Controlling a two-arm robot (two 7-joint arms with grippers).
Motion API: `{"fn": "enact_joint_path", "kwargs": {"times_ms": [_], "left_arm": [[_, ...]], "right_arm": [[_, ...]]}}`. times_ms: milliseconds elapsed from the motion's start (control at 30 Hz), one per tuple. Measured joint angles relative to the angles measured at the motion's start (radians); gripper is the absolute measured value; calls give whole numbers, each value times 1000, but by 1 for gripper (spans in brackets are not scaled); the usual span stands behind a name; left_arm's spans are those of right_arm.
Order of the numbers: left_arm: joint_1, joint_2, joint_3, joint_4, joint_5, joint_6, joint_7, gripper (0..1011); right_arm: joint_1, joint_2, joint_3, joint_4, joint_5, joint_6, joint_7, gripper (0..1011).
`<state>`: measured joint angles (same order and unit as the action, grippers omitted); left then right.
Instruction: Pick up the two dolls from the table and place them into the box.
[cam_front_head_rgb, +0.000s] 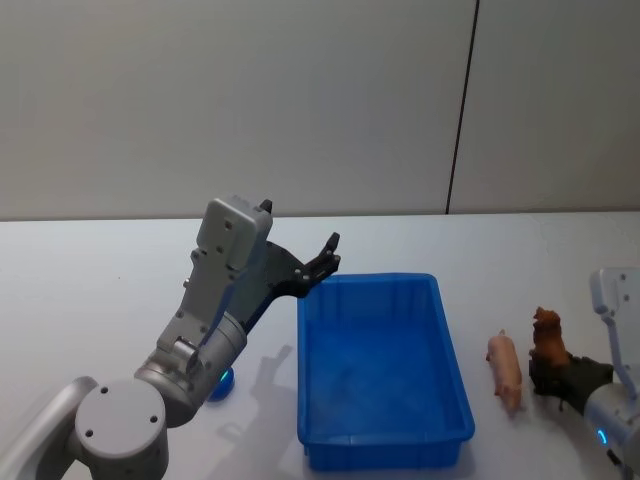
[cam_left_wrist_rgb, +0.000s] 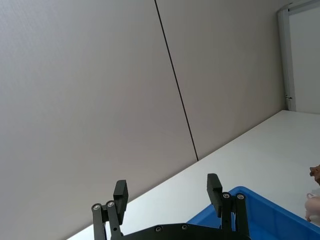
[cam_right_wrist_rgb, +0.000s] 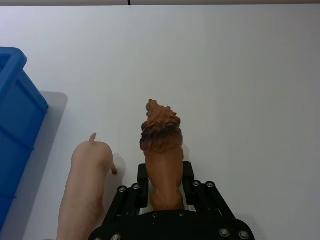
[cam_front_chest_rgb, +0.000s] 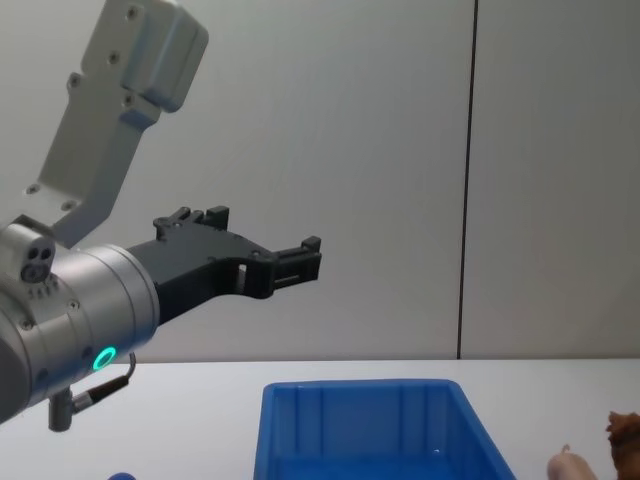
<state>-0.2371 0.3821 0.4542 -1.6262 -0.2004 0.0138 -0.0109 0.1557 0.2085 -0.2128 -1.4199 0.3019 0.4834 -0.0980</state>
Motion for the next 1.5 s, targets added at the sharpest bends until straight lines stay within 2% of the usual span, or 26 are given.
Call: {"fn": "enact_joint_path", "kwargs": {"times_ms": [167,600,767,1033,1100,1500], "left_arm": [[0,0,0,0,0,0,0,1001],[0,0,0,0,0,0,0,1001],[0,0,0,0,0,0,0,1001],[0,0,0,0,0,0,0,1001],[0,0,0,0,0,0,0,1001],[0,0,0,0,0,0,0,1001]], "right_arm": [[0,0,0,-1,-9,-14,4,311],[-2,6,-2,-37,-66,-95,29,301],[0,8,-5,-63,-97,-137,58,301],[12,8,-13,-94,-132,-184,129,301],[19,7,-17,-103,-140,-193,163,301],[56,-4,-33,-114,-148,-178,313,301]]}}
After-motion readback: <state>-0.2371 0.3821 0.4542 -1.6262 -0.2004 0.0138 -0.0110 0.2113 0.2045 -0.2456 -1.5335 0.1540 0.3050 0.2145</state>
